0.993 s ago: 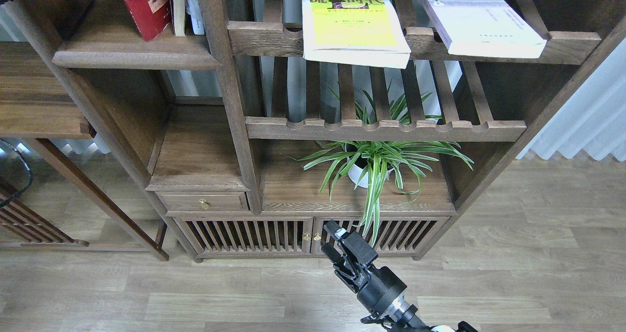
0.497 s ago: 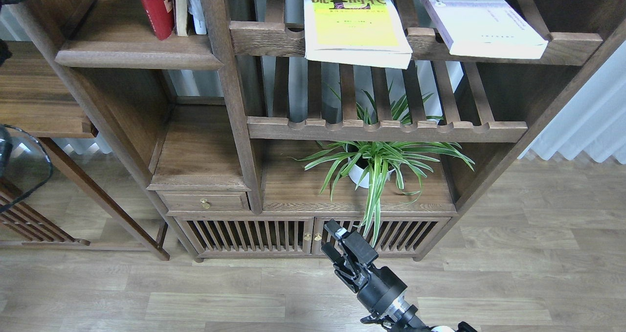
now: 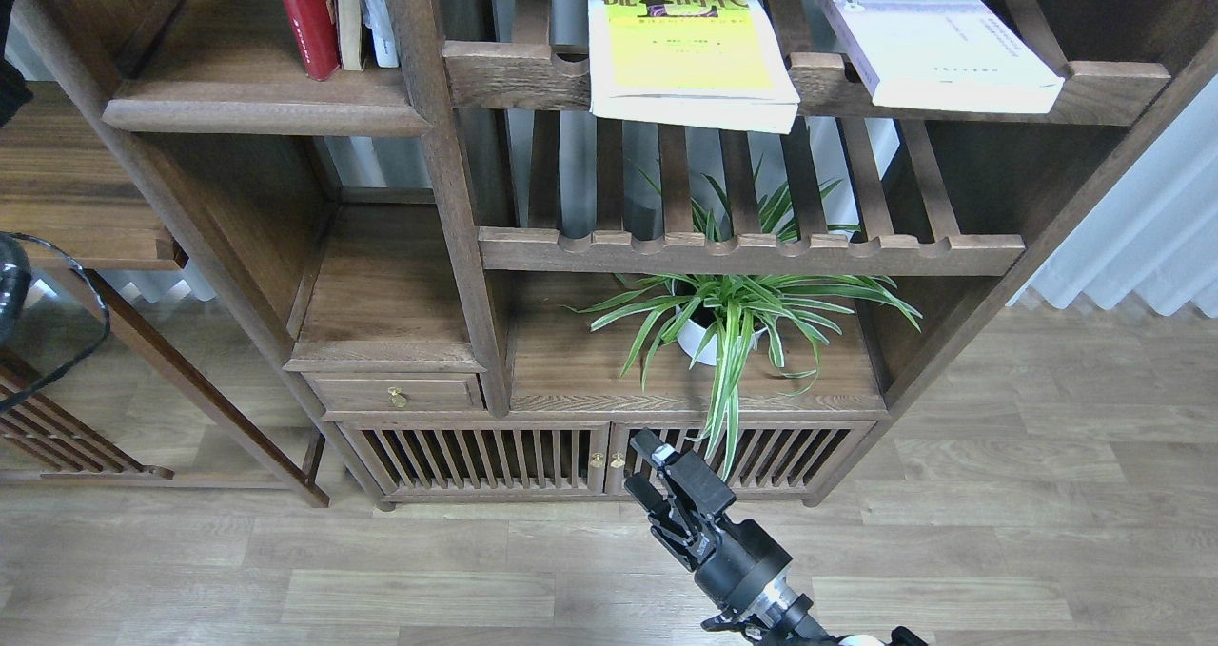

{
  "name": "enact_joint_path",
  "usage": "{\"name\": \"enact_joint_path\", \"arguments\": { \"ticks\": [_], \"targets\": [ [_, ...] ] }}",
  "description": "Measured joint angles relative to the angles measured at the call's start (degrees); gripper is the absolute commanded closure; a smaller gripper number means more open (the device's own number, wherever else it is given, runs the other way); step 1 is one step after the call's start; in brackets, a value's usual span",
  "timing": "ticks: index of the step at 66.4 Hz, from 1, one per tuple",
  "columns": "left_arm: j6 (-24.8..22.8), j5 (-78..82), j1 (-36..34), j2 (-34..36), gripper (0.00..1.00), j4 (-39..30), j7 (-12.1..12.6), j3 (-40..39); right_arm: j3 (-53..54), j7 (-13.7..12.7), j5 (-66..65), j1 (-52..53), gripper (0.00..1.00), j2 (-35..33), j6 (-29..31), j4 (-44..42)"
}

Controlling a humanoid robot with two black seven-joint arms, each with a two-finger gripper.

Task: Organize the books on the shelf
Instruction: 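Insert the red book upright into the upper shelf with the left gripper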

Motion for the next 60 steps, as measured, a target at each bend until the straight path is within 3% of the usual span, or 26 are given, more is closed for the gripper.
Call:
{"name": "enact_joint_path", "arguments": {
  "ticks": [20,42,50,53,60],
  "targets": [
    [0.0,-0.13,-0.84,-0.32,0.42,-0.39,0.0,-0.25,0.06,0.0,0.0,-0.02,0.01,0.0,0.0,0.0],
    [0.01,-0.13,-1.04,-0.81,0.4,-0.44,-0.04,-0.18,0.0,0.0,0.0,-0.04,0.01,0.0,0.0,0.0],
    [0.01,-0.13,-1.08,-1.25,0.34,-0.44,-0.04,-0.17,0.11,0.0,0.0,-0.04,0.01,0.0,0.0,0.0],
    [0.01,-0.13,-1.08,-1.27,0.26,-0.45,-0.04,-0.16,0.2,0.0,0.0,-0.02,0.01,0.0,0.0,0.0],
    [0.01,-0.13,-1.08,-1.27,0.21,-0.46,-0.04,-0.11,0.42,0.0,0.06,0.0,0.01,0.0,0.0,0.0]
  ]
}}
